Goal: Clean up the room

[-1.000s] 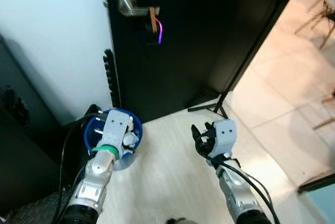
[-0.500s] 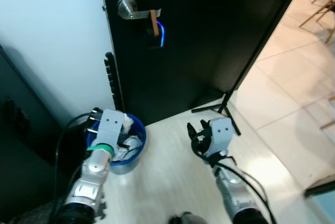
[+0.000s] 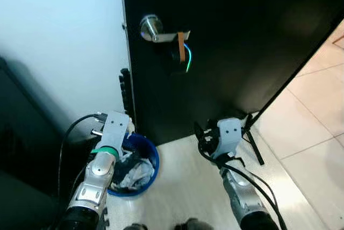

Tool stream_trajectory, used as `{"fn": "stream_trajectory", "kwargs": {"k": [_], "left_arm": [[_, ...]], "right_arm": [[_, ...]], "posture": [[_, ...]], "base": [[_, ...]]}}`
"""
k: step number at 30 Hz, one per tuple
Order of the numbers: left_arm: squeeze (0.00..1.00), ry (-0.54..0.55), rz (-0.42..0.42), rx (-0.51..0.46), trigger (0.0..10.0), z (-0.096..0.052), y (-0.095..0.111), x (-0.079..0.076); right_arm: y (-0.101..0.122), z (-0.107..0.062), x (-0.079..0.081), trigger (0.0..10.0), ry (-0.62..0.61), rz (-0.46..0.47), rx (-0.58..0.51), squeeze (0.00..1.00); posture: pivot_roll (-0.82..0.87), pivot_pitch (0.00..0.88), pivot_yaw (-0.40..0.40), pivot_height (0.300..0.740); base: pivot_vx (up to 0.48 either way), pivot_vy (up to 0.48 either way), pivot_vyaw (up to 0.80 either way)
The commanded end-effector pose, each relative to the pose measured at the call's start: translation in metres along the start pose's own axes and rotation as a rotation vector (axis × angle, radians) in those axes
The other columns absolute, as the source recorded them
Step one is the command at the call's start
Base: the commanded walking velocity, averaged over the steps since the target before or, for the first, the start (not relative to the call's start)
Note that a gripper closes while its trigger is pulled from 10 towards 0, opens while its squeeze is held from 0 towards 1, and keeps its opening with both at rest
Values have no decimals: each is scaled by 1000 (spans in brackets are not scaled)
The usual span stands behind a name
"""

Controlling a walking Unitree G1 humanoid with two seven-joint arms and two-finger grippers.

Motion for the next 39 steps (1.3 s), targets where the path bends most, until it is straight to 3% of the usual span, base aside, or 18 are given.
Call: {"fn": "stream_trajectory", "kwargs": {"k": [1,6,14,25,39], "left_arm": [[0,-41,5,11,10000,-2,-4,-10],[0,-86,26,25,10000,-5,-9,-20],[0,-125,29,94,10000,-8,-28,-24],[0,-73,54,207,10000,-8,-55,-11],[0,-65,54,227,10000,-9,-61,-10]], "right_arm": [[-8,-5,-5,10000,-22,5,27,0],[-8,-5,-6,10000,-23,0,29,0],[-11,-5,-5,10000,-21,-2,39,0],[-18,-7,-2,10000,-11,2,71,0],[-17,-7,-3,10000,-13,2,66,0]], "posture": [[13,74,20,740],[13,73,22,740],[15,73,21,740],[22,81,13,725],[22,92,12,680]], "base": [[0,0,0],[0,0,0],[0,0,0],[0,0,0],[0,0,0]]}}
Point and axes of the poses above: a point about 5 cm out from each wrist's last joint towards the gripper, its own z axis pointing out of the wrist towards the gripper, its own y axis along the axis of the wrist's last joint, x = y × z, the point moved 5 cm from there along z, pointing out of the wrist towards the gripper, and after that the axes turned 12 degrees about z, right-handed, at the moved point
